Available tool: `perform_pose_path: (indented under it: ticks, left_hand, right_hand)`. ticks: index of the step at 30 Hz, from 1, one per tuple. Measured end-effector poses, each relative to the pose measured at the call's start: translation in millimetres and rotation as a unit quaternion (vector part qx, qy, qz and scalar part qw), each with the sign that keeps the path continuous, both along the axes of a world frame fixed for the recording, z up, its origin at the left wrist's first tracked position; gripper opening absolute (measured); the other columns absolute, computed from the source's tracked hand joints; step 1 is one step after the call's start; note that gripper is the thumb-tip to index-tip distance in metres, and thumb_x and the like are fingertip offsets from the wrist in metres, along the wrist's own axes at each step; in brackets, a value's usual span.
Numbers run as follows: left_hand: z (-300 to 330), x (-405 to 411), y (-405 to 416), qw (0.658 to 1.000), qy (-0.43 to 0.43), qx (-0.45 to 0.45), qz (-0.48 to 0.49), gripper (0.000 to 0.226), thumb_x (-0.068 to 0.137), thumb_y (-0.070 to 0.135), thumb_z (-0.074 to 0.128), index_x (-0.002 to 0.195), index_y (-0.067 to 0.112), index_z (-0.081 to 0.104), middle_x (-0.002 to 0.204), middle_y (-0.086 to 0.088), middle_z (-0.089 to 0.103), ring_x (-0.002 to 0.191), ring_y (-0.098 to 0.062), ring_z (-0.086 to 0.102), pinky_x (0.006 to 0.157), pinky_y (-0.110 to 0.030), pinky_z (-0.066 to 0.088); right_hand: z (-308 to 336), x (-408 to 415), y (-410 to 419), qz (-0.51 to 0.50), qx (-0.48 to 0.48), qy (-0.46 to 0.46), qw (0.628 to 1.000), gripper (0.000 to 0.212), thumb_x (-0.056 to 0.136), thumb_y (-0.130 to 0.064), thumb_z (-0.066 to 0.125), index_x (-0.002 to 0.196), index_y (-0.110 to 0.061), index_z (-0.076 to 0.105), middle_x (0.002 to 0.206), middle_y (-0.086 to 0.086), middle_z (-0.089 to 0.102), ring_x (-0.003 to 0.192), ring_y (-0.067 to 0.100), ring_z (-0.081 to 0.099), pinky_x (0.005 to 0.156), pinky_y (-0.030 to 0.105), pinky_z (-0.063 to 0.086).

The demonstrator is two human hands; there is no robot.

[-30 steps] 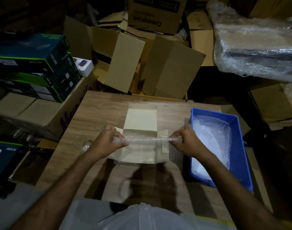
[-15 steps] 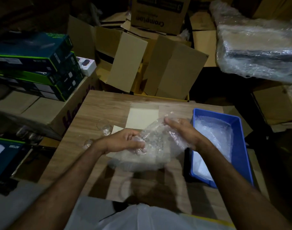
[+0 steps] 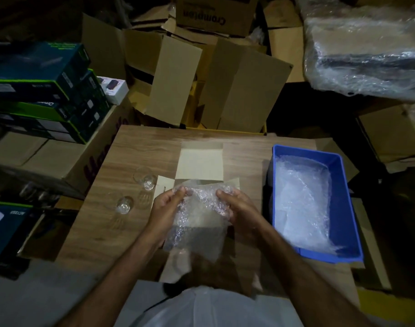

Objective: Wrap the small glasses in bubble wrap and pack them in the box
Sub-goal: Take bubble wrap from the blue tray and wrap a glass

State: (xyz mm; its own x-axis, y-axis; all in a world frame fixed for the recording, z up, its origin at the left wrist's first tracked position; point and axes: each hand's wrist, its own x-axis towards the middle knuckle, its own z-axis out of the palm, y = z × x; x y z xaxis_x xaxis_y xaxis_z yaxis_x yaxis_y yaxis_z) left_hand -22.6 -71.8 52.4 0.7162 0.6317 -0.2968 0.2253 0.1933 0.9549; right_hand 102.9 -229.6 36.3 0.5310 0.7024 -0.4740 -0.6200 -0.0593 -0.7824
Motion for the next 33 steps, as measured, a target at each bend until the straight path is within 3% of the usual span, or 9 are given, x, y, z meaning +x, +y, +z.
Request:
perform_pose_path:
  ticks: [4,8,13,17,20,22,25,29,33]
  left_hand:
    - [-8,-3,-4,0.999,-0.003,-0.019,0.05,0.027,0.101,0.027,0.056,0.104,0.008,0.076,0.093,-0.003,0.079,0.079,-0.006,0.07,0.072,-0.024,0.054]
    - [-9,-7,-1,0.998,0.02,-0.058,0.034,0.043,0.099,0.045,0.053,0.109,0.011,0.075,0.107,-0.01,0.077,0.1,-0.028,0.07,0.09,-0.04,0.054]
    - [-14,-19,11,0.999,0.012,-0.049,0.009,0.035,0.098,0.027,0.063,0.132,0.02,0.061,0.113,-0.008,0.075,0.114,-0.032,0.068,0.098,-0.048,0.053]
    - [-9,-31,34,0.994,0.035,-0.036,-0.094,0.089,0.084,0.014,0.081,0.152,0.045,0.032,0.118,0.004,0.063,0.113,-0.015,0.064,0.096,-0.042,0.055]
    - [-3,-25,47,0.957,0.1,0.117,-0.246,0.06,0.073,0.008,0.089,0.126,0.025,0.066,0.104,0.005,0.07,0.097,-0.011,0.067,0.085,-0.037,0.06]
    - [-3,-16,48,0.927,0.119,0.244,-0.26,0.017,0.083,0.015,0.082,0.097,0.012,0.074,0.094,0.0,0.068,0.088,-0.009,0.065,0.078,-0.032,0.054]
    - [-7,-7,51,0.962,0.091,0.153,-0.209,0.02,0.094,0.023,0.07,0.109,0.011,0.073,0.118,-0.003,0.065,0.107,-0.012,0.064,0.091,-0.028,0.053]
    - [-21,2,45,0.988,0.076,0.043,-0.127,0.02,0.099,0.025,0.063,0.114,0.013,0.068,0.108,-0.009,0.075,0.098,-0.027,0.07,0.084,-0.039,0.054]
    - [-36,13,39,0.995,0.081,0.063,-0.02,0.035,0.099,0.011,0.061,0.13,0.014,0.045,0.108,-0.013,0.07,0.083,-0.025,0.071,0.064,-0.034,0.059]
  right_hand:
    - [1,1,-3,-0.042,-0.034,-0.121,0.991,0.069,0.091,-0.014,0.074,0.148,-0.018,0.036,0.116,0.009,0.068,0.086,0.006,0.075,0.064,0.021,0.058]
    - [-9,-4,-4,0.021,0.012,-0.247,0.969,0.098,0.078,0.0,0.084,0.154,-0.033,0.032,0.128,0.003,0.059,0.108,0.013,0.068,0.082,0.025,0.058]
    - [-11,-5,2,0.049,-0.073,-0.322,0.943,0.052,0.084,-0.008,0.079,0.133,-0.015,0.063,0.132,0.004,0.066,0.112,0.013,0.068,0.097,0.031,0.057]
    - [-6,0,3,0.084,-0.126,-0.409,0.9,0.025,0.089,-0.02,0.075,0.114,-0.015,0.074,0.111,-0.006,0.072,0.101,0.005,0.067,0.089,0.032,0.06]
    - [1,6,5,0.111,-0.135,-0.448,0.877,0.012,0.092,-0.028,0.071,0.095,-0.019,0.078,0.089,-0.011,0.07,0.087,-0.001,0.066,0.072,0.02,0.056]
    - [-6,13,4,0.122,-0.153,-0.456,0.868,0.023,0.085,-0.047,0.073,0.091,-0.026,0.077,0.1,-0.003,0.067,0.097,0.01,0.066,0.076,0.025,0.057]
    - [-6,17,-1,0.088,-0.162,-0.382,0.906,0.027,0.084,-0.049,0.077,0.094,-0.024,0.071,0.123,0.002,0.053,0.114,0.013,0.054,0.086,0.025,0.053]
    - [-3,8,11,0.014,-0.1,-0.281,0.954,0.031,0.095,-0.023,0.071,0.108,0.003,0.059,0.1,0.012,0.071,0.084,0.016,0.07,0.065,0.022,0.057]
    - [-25,0,23,-0.009,-0.113,-0.252,0.961,0.071,0.083,-0.027,0.084,0.139,-0.023,0.041,0.122,0.004,0.064,0.102,0.015,0.07,0.076,0.026,0.061]
